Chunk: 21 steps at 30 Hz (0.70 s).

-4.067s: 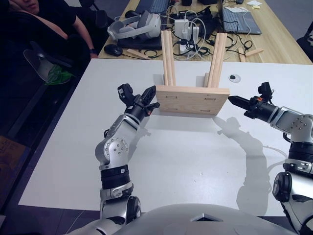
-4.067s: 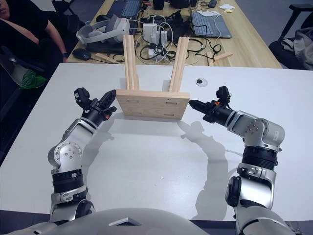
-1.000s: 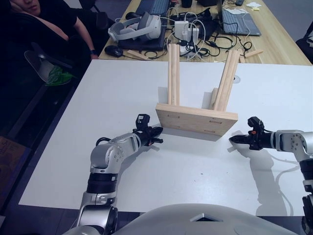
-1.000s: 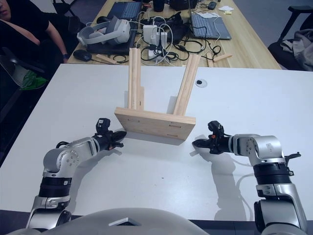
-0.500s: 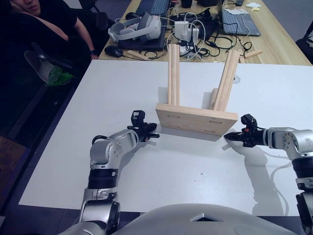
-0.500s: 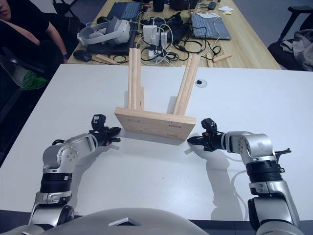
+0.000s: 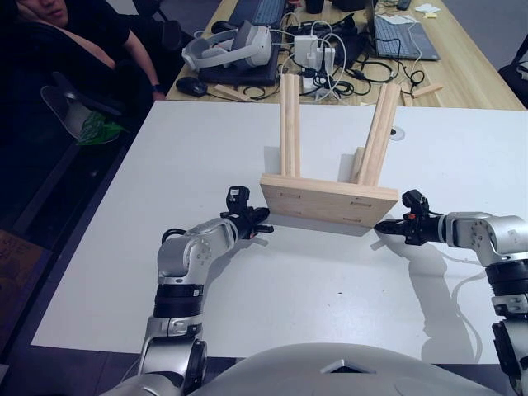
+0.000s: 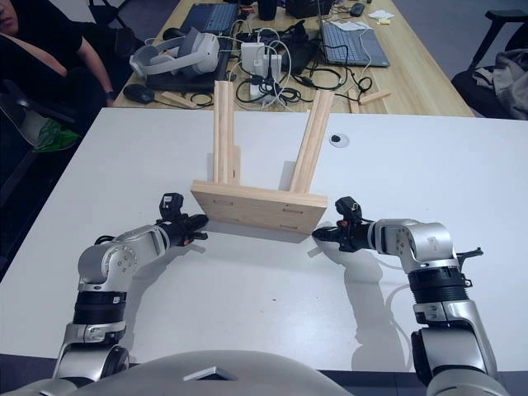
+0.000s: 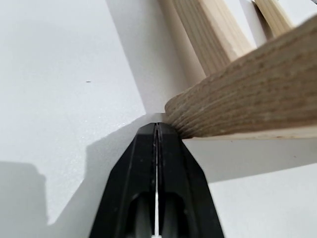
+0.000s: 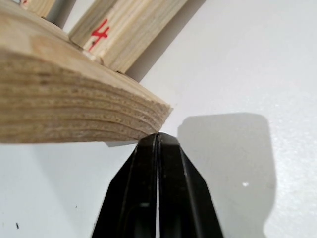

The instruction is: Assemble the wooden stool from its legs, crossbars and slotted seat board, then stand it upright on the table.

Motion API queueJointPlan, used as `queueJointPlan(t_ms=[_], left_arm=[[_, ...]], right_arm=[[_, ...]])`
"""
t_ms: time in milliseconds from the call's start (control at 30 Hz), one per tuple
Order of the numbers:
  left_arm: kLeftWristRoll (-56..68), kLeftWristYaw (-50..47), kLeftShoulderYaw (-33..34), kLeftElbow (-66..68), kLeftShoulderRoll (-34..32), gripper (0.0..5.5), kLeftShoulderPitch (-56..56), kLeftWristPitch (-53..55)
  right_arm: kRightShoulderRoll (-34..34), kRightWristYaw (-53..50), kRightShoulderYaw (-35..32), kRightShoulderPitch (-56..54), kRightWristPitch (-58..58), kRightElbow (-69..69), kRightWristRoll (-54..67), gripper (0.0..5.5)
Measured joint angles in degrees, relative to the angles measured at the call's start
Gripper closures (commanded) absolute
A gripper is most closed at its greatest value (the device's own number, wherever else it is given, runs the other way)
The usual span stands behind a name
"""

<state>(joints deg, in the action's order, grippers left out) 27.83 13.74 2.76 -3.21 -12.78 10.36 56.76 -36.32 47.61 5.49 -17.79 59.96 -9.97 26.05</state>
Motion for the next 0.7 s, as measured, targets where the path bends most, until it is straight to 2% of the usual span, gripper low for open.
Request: queueJointPlan(t_ms=[700], left_arm=[[-1.1,0.7,0.1,0.8,0.2,5.47,0.6,-0.2]], right_arm=[[2.3,-2.2,-4.5,-0.5,-0.2,-2.4,0.5,5.5]])
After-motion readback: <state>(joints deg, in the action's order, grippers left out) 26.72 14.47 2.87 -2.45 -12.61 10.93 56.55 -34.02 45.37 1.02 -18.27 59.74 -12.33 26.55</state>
